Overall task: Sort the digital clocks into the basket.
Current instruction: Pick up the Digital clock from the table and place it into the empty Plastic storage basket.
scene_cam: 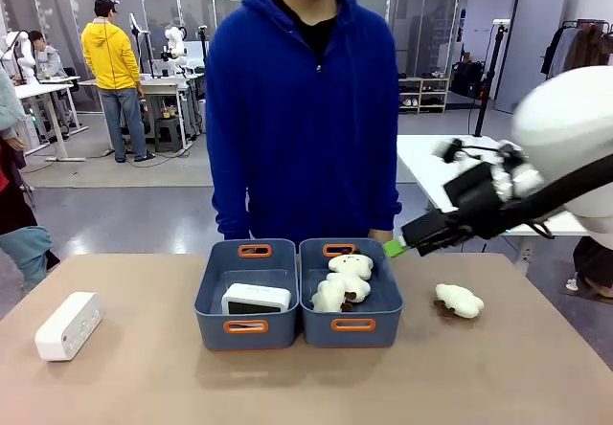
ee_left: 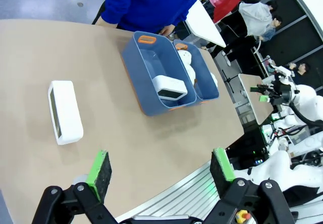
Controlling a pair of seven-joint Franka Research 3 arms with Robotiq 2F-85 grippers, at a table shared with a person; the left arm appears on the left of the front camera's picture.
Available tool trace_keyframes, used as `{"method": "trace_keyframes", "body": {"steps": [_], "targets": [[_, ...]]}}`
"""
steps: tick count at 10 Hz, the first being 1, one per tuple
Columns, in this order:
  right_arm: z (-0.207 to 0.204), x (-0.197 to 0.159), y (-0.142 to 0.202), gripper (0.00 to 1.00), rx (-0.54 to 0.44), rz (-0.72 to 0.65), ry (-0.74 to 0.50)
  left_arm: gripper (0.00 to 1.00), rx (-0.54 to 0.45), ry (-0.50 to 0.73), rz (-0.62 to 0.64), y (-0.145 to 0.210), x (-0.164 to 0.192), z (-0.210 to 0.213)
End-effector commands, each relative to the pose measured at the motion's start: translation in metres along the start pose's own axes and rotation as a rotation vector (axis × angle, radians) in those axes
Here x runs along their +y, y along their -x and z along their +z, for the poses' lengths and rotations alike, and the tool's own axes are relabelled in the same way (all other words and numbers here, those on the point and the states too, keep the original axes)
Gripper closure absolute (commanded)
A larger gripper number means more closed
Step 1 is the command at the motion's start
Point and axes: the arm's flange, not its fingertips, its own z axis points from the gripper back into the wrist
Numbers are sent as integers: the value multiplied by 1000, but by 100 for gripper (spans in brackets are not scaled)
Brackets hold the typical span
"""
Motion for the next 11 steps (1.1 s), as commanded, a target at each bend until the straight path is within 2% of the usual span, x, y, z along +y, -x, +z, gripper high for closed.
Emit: {"method": "trace_keyframes", "body": {"steps": [1,4,6,7,8,10,11], "targets": [[31,-33,35,2,-78,-139,-88,0,-5,21,-11,0,-1,0],[77,-62,84,2,-158,-284,-80,0,-5,21,-11,0,-1,0],[82,-78,108,2,-145,-359,-108,0,-5,21,-11,0,-1,0],[76,-81,107,2,-183,-356,-124,0,-5,21,-11,0,-1,0],[100,-102,43,2,-141,-339,-72,0,-5,21,-11,0,-1,0],[100,-102,43,2,-141,-339,-72,0,0,0,0,0,0,0],[100,-102,43,2,-141,-339,-72,0,69,-109,-9,-5,-13,-11]]}}
